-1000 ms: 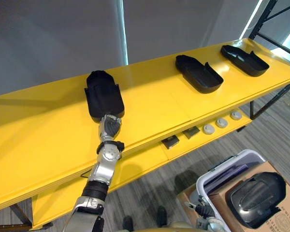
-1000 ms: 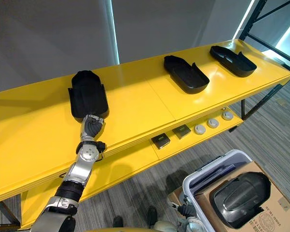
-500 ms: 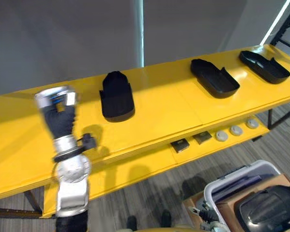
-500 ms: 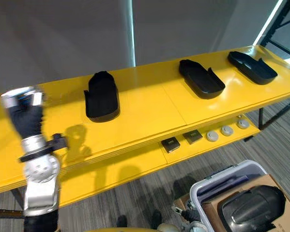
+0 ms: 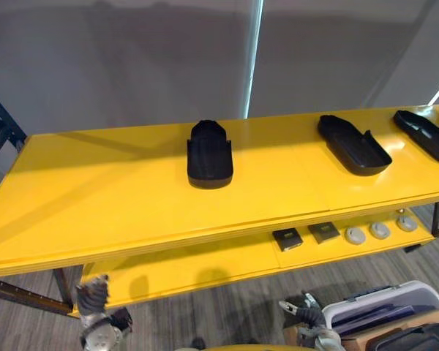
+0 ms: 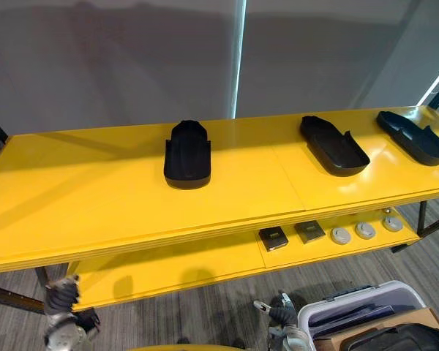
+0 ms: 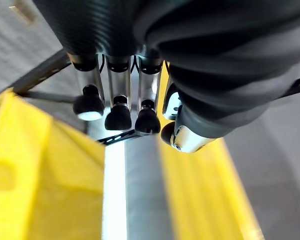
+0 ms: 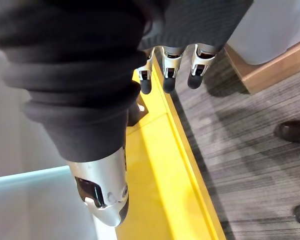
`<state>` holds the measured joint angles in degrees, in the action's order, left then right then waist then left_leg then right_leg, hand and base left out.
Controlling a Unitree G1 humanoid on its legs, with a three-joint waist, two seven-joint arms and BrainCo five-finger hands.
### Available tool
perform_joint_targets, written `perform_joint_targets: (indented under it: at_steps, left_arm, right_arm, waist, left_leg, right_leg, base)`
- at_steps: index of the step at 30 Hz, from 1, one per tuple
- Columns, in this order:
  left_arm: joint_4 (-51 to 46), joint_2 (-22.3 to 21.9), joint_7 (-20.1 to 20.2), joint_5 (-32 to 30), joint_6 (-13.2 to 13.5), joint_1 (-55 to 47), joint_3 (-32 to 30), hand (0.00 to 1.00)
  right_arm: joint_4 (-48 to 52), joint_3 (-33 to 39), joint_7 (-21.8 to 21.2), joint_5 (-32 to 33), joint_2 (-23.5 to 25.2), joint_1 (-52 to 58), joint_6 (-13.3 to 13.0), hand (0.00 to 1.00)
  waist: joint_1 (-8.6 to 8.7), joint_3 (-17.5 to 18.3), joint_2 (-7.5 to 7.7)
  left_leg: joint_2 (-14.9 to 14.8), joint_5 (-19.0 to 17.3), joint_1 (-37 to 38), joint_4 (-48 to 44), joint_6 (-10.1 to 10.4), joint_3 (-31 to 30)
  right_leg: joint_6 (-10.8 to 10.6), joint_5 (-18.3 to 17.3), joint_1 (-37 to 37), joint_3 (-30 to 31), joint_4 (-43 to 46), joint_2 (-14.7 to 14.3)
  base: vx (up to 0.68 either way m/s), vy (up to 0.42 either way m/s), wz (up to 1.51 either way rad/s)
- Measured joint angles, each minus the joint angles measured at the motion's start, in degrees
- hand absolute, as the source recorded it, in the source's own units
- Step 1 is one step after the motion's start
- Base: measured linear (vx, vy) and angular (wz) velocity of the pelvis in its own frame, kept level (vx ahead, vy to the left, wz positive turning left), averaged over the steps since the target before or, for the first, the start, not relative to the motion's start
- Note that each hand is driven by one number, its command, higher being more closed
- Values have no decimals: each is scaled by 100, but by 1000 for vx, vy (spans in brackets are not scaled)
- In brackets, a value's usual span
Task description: Walk over and take plastic housings, then place them on the shelf
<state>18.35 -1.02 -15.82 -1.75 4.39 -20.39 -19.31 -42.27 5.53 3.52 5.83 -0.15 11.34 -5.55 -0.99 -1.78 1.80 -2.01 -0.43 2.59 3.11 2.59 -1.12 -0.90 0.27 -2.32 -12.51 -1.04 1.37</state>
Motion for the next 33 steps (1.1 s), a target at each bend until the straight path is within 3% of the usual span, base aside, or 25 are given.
perform_joint_targets:
  at_steps: [4,11,14,18,24,26,30,33]
  left_arm:
    - [1358,-28,236,-4,-135,271,411,0]
    - [2293,-13,323,-257,-167,621,665,0]
    - [2454,16,319,-352,-168,690,802,0]
    - [2500,60,320,-381,-168,828,861,0]
    - [2480,23,301,-423,-167,947,1019,0]
    - [2468,-30,301,-421,-166,1072,1063,0]
    - [2240,-76,284,-424,-162,1175,1082,0]
    - [1958,-78,198,-457,-156,1203,1085,0]
  right_arm:
    - [-1,40,19,2,-8,127,63,0]
    - [-351,209,67,31,-27,139,87,0]
    - [-418,306,141,35,-26,138,93,0]
    - [-416,311,163,36,-16,131,93,0]
    - [-271,417,258,35,-27,-65,89,0]
    - [-163,485,280,35,-33,-84,88,0]
    - [16,513,283,34,-12,-268,103,0]
    - [418,513,321,31,-22,-478,97,0]
  waist:
    - [12,80,-29]
    - [21,108,-174]
    - [22,110,-240]
    - [34,53,-190]
    - [29,-85,-188]
    - [97,-138,-195]
    - [95,-296,-151]
    - [92,-382,-143]
  left_leg:
    - [-10,-131,26,-68,-22,194]
    - [-28,-147,73,-33,15,402]
    - [-39,-142,139,-4,15,469]
    - [-73,-183,137,-121,62,493]
    - [-230,-661,-64,-918,104,755]
    - [-234,-712,-194,-1052,98,781]
    - [-265,-1012,-312,-1529,4,1232]
    - [-367,-1360,-568,-2056,-114,1540]
  right_leg:
    - [-34,-77,-15,48,77,29]
    - [-35,-82,27,230,76,21]
    - [-37,-89,18,308,76,0]
    - [-17,-174,22,329,179,-22]
    - [46,-367,329,743,672,-153]
    - [39,-377,521,849,784,-164]
    - [-1,-311,844,1520,1039,-294]
    - [-153,-63,1234,2260,1077,-505]
  base:
    - [7,14,-7]
    - [21,8,-10]
    - [45,4,-13]
    - [18,-9,-3]
    - [-5,-26,-36]
    - [-18,-4,-27]
    - [-61,57,-84]
    - [-115,93,-144]
